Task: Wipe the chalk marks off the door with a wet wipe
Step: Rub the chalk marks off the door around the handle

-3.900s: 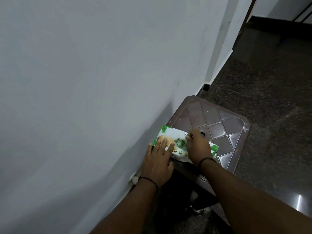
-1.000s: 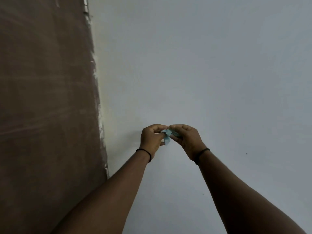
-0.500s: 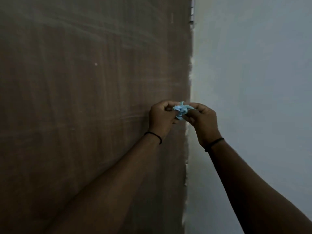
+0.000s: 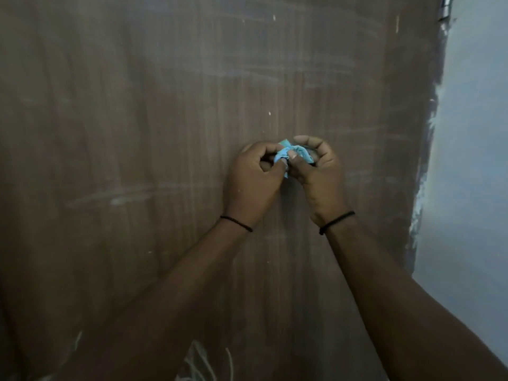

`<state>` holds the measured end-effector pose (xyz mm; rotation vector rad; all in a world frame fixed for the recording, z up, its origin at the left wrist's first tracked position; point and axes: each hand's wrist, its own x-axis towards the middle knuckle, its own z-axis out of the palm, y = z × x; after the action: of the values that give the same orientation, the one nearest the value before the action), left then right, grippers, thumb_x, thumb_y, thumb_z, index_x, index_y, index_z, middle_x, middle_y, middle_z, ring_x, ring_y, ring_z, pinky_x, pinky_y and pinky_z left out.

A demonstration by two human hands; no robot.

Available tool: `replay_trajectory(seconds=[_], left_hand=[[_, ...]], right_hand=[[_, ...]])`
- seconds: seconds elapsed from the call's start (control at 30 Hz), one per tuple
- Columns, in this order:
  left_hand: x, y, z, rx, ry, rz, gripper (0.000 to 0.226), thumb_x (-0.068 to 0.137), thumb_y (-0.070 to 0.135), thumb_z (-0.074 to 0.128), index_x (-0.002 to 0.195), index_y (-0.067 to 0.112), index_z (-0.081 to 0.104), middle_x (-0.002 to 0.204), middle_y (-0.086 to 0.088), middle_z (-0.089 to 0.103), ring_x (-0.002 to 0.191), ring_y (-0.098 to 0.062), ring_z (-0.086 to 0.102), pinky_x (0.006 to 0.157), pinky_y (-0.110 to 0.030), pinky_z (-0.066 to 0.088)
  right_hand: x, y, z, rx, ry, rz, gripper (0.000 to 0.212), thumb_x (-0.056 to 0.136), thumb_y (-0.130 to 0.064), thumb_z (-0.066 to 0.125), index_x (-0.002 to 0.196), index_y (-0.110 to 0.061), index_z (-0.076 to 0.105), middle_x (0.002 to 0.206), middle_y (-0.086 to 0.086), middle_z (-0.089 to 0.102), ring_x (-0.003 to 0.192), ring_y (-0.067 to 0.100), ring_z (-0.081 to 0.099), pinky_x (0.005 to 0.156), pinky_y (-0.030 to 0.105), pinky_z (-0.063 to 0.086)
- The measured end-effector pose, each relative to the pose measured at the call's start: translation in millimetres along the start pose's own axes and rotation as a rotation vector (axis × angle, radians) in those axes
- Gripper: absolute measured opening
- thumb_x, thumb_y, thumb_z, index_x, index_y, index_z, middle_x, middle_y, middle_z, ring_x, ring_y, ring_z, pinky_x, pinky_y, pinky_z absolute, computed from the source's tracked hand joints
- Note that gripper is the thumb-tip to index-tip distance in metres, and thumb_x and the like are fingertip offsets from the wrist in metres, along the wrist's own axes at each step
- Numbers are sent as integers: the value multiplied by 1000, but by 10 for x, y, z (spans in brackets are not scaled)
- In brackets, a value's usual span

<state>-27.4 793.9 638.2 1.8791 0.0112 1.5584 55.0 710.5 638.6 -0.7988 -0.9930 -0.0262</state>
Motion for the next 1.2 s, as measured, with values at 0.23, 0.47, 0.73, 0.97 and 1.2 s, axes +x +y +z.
replay_trajectory(seconds=[0.23,0.47,0.73,0.97,1.2], left_hand=[[5,86,-899,192,117,0,41,83,17,67,124,16,62,78,23,65,63,-3,65,58,-32,59],[-229,25,-1633,614,190,189,14,82,27,69,93,21,76,81,7,69,79,-8,59,69,-21,44],[-565,-63,-2154,695,111,206,14,88,16,67,99,12,75,89,0,67,81,0,51,71,-6,38],[-1092,-238,-2312,701,145,247,14,88,6,67,100,7,74,92,-6,72,83,-6,61,79,-2,38],[-1716,-637,-2420,621,281,329,17,91,3,65,106,1,72,99,-9,72,92,-11,66,86,-13,46]], right_hand=[[-222,71,765,75,-91,-22,10,85,-3,69,94,-3,69,94,12,73,82,22,69,70,30,59],[-516,265,1318,13,-203,-83,11,88,0,63,98,-3,68,98,9,71,88,23,71,70,30,59],[-919,434,1662,-201,-150,-216,10,87,-4,65,94,-9,70,95,2,72,88,18,70,72,43,59],[-1415,632,1707,-420,-130,-416,20,84,-4,70,101,-14,68,101,-7,65,98,5,63,86,26,53],[-1912,1125,1723,-454,-52,-585,18,83,0,70,101,-2,71,110,11,66,110,0,55,95,19,45]])
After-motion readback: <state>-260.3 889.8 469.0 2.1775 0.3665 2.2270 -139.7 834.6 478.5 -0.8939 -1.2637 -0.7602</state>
